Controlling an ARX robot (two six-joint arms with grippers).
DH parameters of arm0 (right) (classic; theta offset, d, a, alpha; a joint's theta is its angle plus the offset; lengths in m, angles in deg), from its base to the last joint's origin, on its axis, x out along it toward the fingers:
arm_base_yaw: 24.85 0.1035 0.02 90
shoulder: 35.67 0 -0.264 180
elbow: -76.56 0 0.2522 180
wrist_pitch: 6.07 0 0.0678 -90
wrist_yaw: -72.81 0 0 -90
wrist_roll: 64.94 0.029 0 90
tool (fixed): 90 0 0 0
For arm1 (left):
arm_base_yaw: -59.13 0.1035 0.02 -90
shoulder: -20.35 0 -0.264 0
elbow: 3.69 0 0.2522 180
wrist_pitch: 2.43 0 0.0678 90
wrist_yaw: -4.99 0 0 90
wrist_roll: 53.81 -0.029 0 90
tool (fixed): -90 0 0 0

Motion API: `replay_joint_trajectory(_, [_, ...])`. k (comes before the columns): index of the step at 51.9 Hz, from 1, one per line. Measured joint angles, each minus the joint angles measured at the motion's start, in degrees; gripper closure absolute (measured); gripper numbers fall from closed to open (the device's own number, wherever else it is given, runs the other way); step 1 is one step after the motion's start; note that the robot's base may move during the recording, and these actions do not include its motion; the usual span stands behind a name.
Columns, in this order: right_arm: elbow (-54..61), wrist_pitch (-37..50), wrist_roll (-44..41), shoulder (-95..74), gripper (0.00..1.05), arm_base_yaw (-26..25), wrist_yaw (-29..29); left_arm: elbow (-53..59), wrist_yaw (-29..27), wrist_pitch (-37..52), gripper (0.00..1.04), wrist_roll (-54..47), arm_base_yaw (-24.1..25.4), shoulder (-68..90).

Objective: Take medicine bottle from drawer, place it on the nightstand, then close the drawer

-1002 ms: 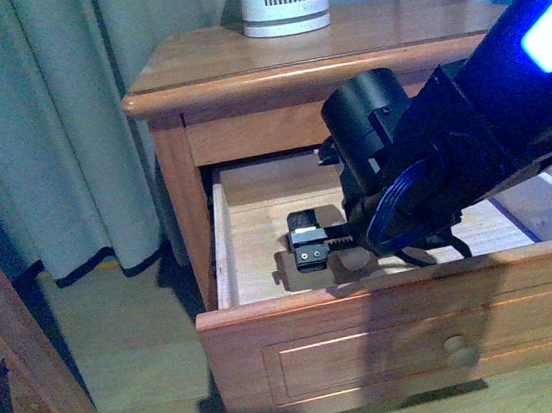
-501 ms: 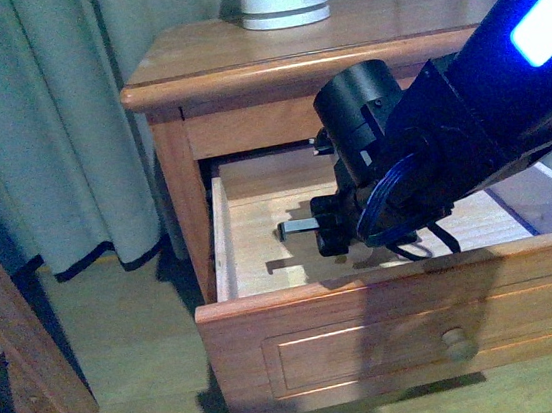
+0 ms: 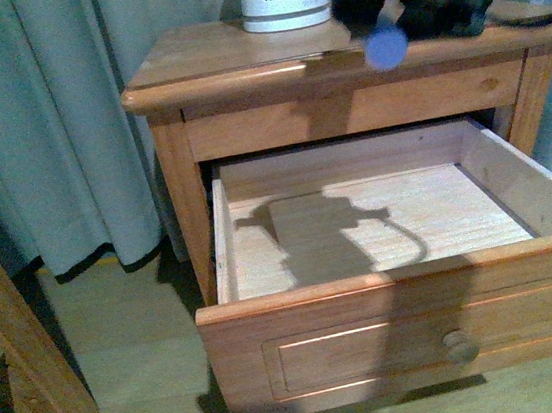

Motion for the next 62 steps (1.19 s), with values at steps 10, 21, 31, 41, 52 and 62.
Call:
replay_joint_trajectory(10, [-19.6,-1.2,-9.4,-10.1,0.74,-9.0,-0.3,0.0,0.0,0.0,0.07,0.0,0.0,0.0])
replay_joint_trajectory(21, [-31.2,-1.7,-12.2,-25.1,0.74,-10.1,-2.2,0.0,0.0,0.0,0.07,0.0,0.0,0.0])
replay_joint_trajectory(31, [-33.4,-0.7,-13.4,-30.0,0.63,-10.9,-4.3,0.0,0.0,0.0,0.07,0.0,0.0,0.0])
replay_joint_trajectory(41, [-32.2,4.6,-13.5,-29.3,0.34,-11.4,-3.3,0.0,0.0,0.0,0.07,0.0,0.0,0.0])
replay_joint_trajectory(52, [-21.8,12.5,-13.3,-20.2,0.05,-11.4,0.1,0.0,0.0,0.0,0.07,0.0,0.0,0.0])
replay_joint_trajectory(62, [6.4,22.5,-11.8,7.4,0.07,-11.5,1.4,0.0,0.0,0.0,0.07,0.0,0.0,0.0])
